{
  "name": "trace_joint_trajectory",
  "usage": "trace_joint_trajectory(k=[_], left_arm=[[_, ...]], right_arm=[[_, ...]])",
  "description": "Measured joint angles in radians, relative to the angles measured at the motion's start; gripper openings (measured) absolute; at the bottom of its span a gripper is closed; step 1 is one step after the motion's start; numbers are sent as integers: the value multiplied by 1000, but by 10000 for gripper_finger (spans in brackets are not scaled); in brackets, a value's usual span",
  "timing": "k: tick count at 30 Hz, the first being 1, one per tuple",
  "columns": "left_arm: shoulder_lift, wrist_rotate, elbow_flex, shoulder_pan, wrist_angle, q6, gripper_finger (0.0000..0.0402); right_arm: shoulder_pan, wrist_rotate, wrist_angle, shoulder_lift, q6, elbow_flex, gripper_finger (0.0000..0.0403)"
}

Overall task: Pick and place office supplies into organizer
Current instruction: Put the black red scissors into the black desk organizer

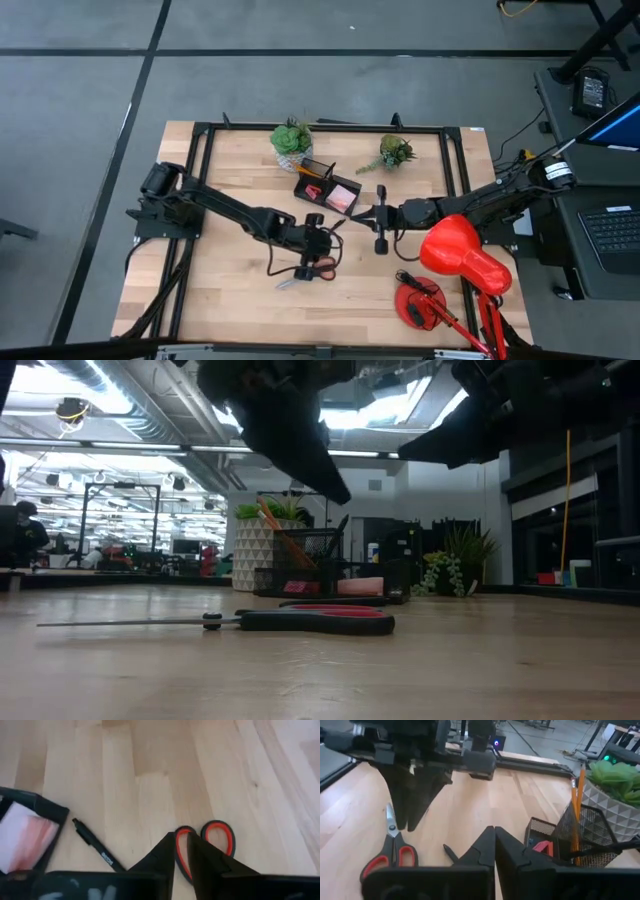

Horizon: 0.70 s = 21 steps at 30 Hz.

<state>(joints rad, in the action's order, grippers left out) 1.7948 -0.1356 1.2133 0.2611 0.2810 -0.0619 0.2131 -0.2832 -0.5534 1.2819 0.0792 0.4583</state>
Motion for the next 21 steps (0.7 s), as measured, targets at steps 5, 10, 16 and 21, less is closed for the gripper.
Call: trace_joint_trajectory(k=[5,10,16,21], left_arm=[[17,0,0,0,5,-46,76],[63,0,0,6,8,-43,105],[95,3,-1,6,7,-74,124],[97,11,-1,5,7,-74,130]], right_arm=[[0,0,14,0,5,0,9],[0,0,27,0,5,0,9],[0,0,44,0,-5,0,10],[0,0,52,0,-13,0,10]])
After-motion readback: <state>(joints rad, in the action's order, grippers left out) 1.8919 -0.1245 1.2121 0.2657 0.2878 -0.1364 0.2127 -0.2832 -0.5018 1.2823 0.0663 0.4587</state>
